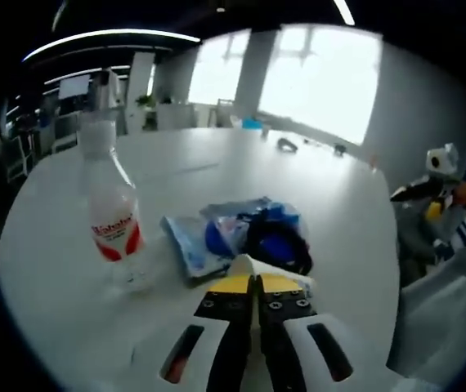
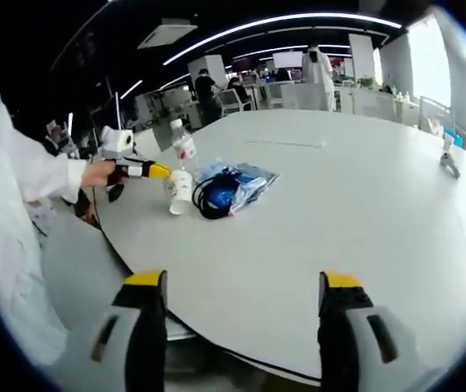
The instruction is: Arrange the tabletop items into an orderly group along one side of the table until the central work area is clear of visible clutter.
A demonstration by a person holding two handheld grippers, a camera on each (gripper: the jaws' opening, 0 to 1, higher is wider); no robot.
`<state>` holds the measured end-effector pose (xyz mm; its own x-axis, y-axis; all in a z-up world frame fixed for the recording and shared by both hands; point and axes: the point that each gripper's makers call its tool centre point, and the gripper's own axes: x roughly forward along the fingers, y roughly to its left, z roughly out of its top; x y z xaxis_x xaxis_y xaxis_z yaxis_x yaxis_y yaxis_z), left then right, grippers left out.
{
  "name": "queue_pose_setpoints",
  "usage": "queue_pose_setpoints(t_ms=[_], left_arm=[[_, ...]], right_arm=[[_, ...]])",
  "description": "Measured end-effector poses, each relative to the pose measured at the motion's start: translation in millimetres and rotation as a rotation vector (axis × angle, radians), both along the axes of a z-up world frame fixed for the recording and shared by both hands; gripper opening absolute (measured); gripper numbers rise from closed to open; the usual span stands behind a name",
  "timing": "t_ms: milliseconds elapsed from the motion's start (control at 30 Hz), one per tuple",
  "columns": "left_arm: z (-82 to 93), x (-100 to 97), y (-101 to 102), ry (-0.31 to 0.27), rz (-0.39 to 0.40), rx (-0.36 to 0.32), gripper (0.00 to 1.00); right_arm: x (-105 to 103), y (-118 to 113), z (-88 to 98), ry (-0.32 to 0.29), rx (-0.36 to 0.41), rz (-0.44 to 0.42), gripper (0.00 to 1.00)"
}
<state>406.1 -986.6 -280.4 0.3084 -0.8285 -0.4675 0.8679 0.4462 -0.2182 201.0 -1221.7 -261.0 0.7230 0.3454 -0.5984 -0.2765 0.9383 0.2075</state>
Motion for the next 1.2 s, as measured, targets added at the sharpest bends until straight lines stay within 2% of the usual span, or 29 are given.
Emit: queue_pose_setpoints(t_ms=[200,367,467,667,833,933,967,1033,1100,1133,1167,1200], left_arm=[[14.2,-1.2,4.3,-0.031,-0.007,-0.016,0.00],[24.5,-0.7,14.2,-0.116,-0.040,0.039,0.00],[30.1,0.1,21.9,-0.189,-0.090,0.120,0.00],[37.5,-2.6,29.2,-0.294,-0.192,0.259,0.00],[35.3,-6.9,33.3,-0.319,-0.257,0.341,0.00],[26.3,-9.7,42.2,-0.352,-0.331,0.461,0.00],[25.0,-10.6,43.5,-0.357,-0.343,0.483,0.00],[23.1,-12.3,45.1,-0.358,-0.363,0.512,0.00],[26.3,-12.4,42.4,-0.360,-0.358,0.497,0.00],[26.9,-11.2,43.6,-0.364,-0.357,0.510,0.00],[26.8,-9.1,45.7,-0.382,-0.361,0.536,0.00],[26.0,-6.5,49.9,-0.415,-0.380,0.590,0.00]], right_arm=[[-0.4,2.7,-1.6,0.005,0.002,0.003,0.74],[-1.7,5.0,-5.6,0.019,0.004,0.007,0.73],[-1.5,6.4,-6.9,0.022,0.006,0.011,0.73],[1.0,10.5,-7.7,0.025,0.014,0.016,0.73],[3.0,12.5,-9.3,0.027,0.023,0.018,0.73],[3.3,13.5,-10.7,0.031,0.025,0.018,0.73],[3.4,13.3,-11.6,0.033,0.027,0.017,0.73],[3.3,13.3,-12.7,0.035,0.031,0.014,0.73],[3.1,13.0,-14.0,0.036,0.035,0.008,0.73],[3.1,13.1,-14.5,0.037,0.037,0.005,0.73],[2.8,13.7,-15.3,0.039,0.040,0.003,0.73],[2.5,14.1,-16.1,0.041,0.041,0.002,0.73]])
